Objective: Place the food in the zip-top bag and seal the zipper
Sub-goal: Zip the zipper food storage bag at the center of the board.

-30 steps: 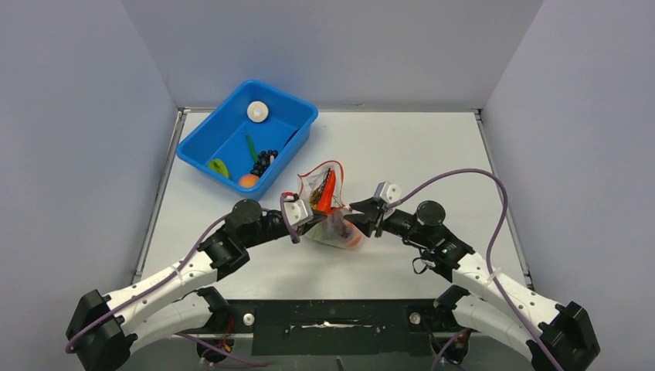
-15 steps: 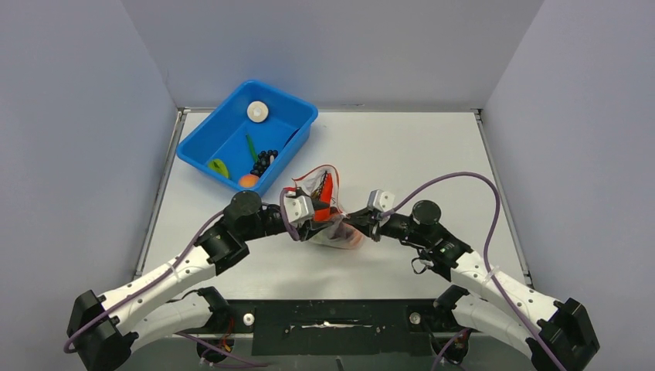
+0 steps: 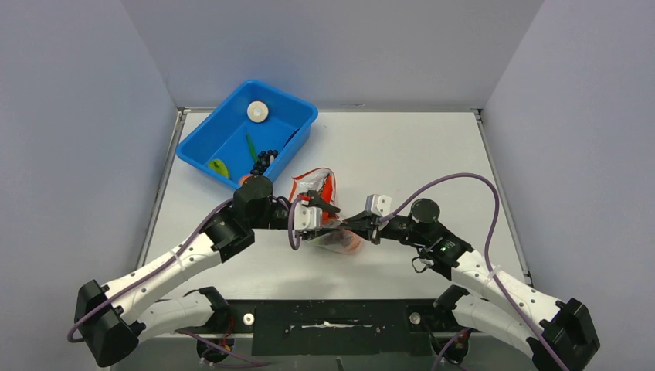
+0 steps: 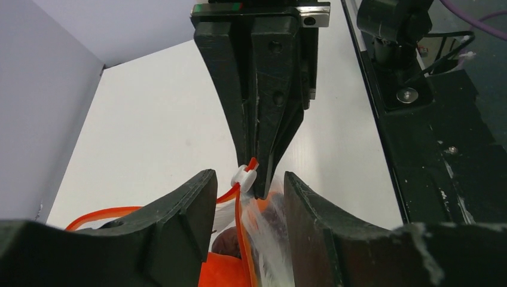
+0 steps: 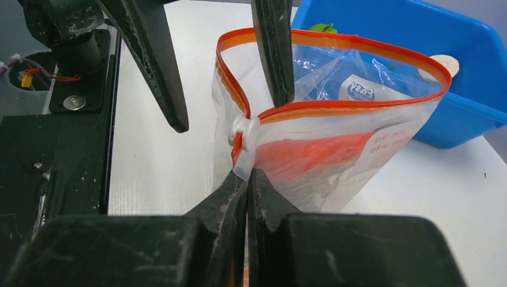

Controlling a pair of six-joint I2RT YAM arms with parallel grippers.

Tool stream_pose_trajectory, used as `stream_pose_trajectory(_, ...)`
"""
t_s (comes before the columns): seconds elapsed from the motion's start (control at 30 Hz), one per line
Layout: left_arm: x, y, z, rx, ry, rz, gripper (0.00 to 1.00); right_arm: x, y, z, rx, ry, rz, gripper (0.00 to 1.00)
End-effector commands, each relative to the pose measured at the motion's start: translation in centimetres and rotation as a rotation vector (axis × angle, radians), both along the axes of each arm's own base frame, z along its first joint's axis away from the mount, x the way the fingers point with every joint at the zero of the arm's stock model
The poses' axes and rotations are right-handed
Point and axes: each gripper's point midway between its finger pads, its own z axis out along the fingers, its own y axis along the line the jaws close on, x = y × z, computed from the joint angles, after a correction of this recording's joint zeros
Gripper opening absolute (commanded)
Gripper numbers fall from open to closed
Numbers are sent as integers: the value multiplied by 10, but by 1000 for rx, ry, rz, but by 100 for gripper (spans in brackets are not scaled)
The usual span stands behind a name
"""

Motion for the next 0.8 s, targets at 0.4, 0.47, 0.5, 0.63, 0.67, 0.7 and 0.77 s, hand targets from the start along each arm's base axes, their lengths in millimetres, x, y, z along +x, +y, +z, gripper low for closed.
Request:
stream_pose_trajectory(0.4, -10, -12, 6, 52, -75, -158, 23, -9, 10, 44, 79, -117, 62, 0)
stream_pose_trajectory(0.47, -9, -12, 4, 60, -75, -155, 13, -9, 9, 43, 75, -117, 59, 0)
stream_pose_trajectory(0.5, -9, -11, 3, 63, -78, -150, 9, -9, 8, 42, 72, -118, 55, 0)
stream_pose_trajectory(0.63, -3, -7, -2, 89, -94, -120, 0, -2, 0, 43, 67, -140, -11, 0)
stream_pose_trajectory(0.67, -2, -6, -3, 100, -97, -113, 0, -1, -2, 44, 69, -146, -28, 0)
stream_pose_trajectory(0.7, -1, -5, -4, 111, -101, -107, 0, 0, -4, 45, 71, -153, -41, 0)
stream_pose_trajectory(0.77, 2, -3, -5, 137, -99, -93, 0, 1, -8, 46, 77, -164, -64, 0)
